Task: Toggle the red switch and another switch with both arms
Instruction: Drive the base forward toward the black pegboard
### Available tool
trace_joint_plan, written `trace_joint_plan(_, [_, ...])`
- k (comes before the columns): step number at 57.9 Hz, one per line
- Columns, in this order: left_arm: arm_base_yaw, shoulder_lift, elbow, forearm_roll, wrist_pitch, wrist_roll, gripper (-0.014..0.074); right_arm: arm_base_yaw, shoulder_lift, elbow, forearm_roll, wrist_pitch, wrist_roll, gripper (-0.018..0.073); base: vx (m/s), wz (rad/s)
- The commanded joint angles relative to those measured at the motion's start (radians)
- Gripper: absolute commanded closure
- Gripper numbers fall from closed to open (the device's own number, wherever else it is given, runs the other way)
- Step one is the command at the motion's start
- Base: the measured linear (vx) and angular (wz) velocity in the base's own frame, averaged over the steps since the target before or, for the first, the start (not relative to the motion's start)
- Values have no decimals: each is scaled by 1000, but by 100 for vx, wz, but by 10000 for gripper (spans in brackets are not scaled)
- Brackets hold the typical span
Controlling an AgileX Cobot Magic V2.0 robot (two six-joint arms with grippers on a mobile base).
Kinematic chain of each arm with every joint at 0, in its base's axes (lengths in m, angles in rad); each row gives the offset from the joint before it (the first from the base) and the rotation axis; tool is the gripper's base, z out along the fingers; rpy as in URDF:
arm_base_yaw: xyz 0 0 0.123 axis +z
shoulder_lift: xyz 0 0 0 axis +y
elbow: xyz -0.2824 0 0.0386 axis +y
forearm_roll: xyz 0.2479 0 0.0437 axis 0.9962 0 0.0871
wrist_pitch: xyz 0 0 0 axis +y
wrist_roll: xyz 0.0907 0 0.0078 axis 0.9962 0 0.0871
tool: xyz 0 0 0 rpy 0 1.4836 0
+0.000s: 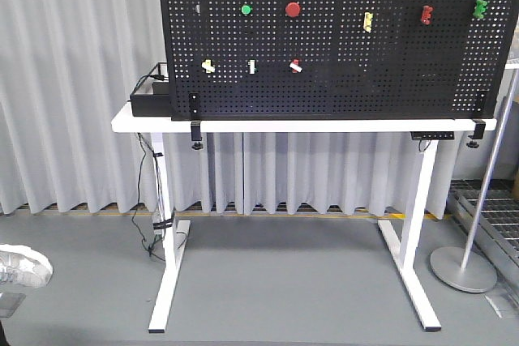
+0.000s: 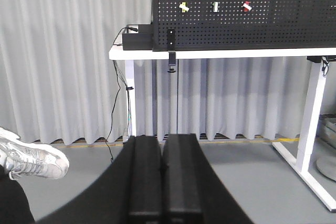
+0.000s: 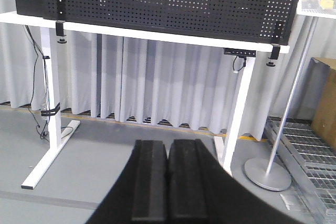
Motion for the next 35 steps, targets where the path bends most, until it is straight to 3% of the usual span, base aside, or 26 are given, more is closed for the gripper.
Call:
trace_joint_plan(1, [-6, 4, 19, -8, -85, -8, 594, -4, -10, 6, 0, -84, -9, 566, 3, -3])
trace_joint_plan(35, [-6, 4, 19, -8, -85, -8, 594, -4, -10, 6, 0, -84, -9, 566, 9, 1])
